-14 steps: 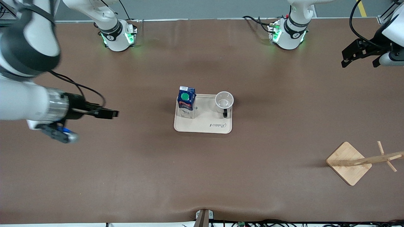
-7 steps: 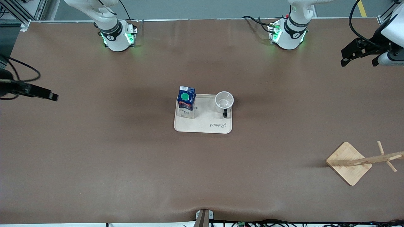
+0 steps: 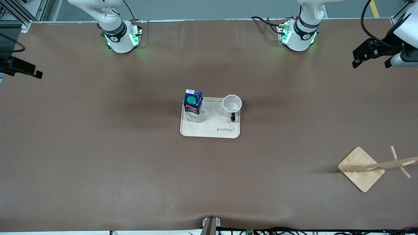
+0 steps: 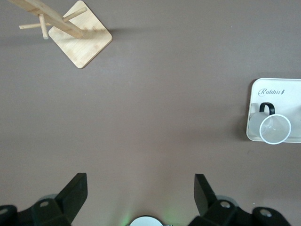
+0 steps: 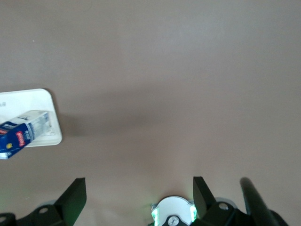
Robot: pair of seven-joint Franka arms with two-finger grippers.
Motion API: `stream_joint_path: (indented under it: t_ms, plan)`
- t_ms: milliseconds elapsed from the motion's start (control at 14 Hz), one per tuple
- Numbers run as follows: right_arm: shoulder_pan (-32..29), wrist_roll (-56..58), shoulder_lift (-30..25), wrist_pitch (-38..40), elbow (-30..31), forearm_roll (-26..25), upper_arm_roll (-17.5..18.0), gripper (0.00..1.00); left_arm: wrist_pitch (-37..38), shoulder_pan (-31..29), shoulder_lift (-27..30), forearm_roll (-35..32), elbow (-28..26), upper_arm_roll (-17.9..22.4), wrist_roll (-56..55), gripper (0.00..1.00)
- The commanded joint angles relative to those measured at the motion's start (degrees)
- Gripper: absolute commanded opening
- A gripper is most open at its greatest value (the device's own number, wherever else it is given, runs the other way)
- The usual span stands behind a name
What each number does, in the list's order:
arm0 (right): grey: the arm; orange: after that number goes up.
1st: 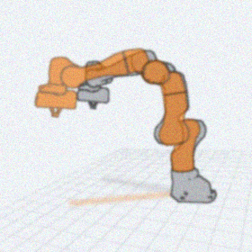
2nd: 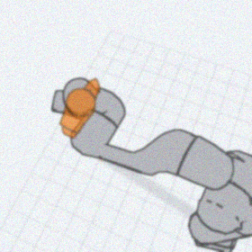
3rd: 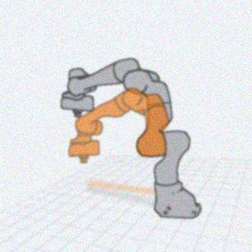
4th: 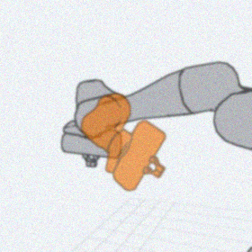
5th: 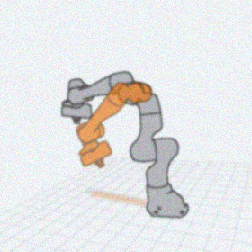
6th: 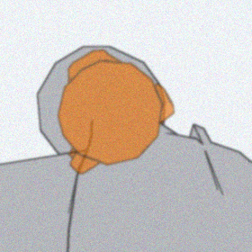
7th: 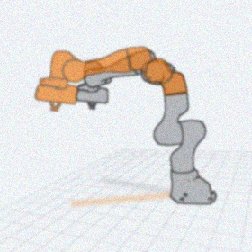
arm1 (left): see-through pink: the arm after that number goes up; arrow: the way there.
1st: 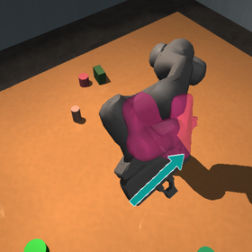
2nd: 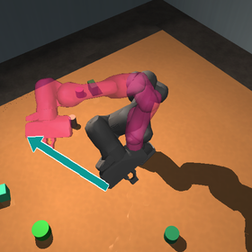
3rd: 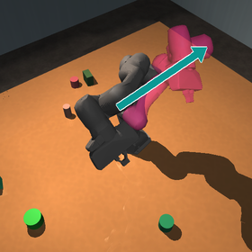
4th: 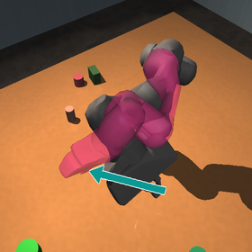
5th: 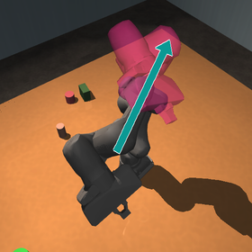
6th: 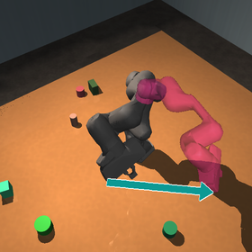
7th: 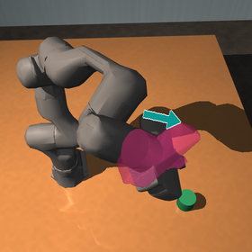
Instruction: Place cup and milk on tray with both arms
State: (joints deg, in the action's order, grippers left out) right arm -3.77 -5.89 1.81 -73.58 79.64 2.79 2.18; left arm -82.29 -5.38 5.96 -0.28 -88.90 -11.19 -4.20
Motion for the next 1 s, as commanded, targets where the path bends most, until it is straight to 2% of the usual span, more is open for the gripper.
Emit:
stream_joint_path:
  t_ms: [0,287,502,717,932]
  plan:
    - [-1.6,0.4,-8.7,-7.1,13.8,-2.4,2.3,1.00,0.4,-0.3,3.0,0.6,-2.6,-0.1,0.7,1.00]
    - [-0.9,0.4,-8.5,-9.7,15.7,-1.8,2.2,1.00,-0.1,-0.3,4.1,1.1,-3.9,-0.1,0.7,1.00]
    - [1.4,2.2,-6.5,-10.8,11.5,-2.9,1.6,1.00,-0.2,-0.5,3.5,1.2,-3.5,0.6,1.1,1.00]
    - [1.5,5.8,-4.4,-12.0,9.2,-1.7,-1.3,1.00,-0.2,-0.5,2.9,1.2,-2.5,0.6,1.4,1.00]
    - [1.4,7.2,-3.7,-11.8,8.3,-1.6,-1.9,1.00,0.0,-0.5,2.7,1.1,-1.7,0.8,1.4,1.00]
